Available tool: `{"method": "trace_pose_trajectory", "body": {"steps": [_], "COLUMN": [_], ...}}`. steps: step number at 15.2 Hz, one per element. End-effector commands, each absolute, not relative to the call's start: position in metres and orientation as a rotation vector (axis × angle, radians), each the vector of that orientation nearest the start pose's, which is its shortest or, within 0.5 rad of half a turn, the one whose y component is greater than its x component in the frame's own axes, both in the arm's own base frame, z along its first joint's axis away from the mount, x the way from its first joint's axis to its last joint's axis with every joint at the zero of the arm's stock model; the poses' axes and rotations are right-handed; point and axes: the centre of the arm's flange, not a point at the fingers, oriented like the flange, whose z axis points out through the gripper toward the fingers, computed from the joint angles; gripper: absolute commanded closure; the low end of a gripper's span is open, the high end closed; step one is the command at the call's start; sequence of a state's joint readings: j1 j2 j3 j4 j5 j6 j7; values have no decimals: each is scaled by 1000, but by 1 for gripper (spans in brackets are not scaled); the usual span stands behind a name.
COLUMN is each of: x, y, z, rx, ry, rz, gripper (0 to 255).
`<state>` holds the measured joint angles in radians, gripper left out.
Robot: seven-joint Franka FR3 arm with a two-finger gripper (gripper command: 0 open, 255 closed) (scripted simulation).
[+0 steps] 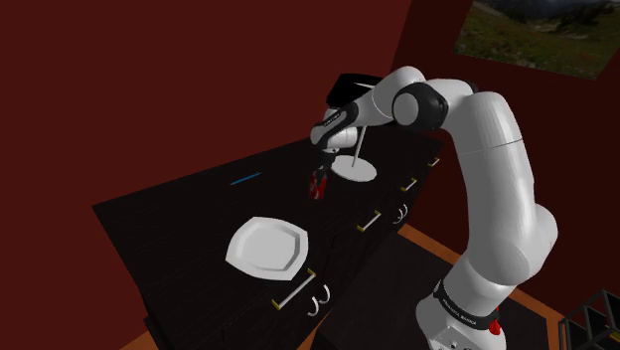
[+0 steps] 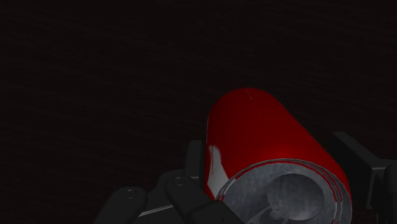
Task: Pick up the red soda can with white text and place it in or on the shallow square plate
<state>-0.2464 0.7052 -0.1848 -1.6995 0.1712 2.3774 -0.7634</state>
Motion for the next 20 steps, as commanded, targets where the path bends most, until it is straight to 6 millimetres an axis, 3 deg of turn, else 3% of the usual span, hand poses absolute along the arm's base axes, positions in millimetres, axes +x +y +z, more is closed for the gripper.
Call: {"method": "trace_pose_trajectory", "body": {"steps": [1, 16, 20], "x": [617, 617, 606], "y": [-269, -269, -218], "z": [196, 276, 280], "rx": [-3113, -3113, -3113], "ry": [-391, -391, -391], "rz": [17, 17, 17], "gripper": [255, 255, 255]}}
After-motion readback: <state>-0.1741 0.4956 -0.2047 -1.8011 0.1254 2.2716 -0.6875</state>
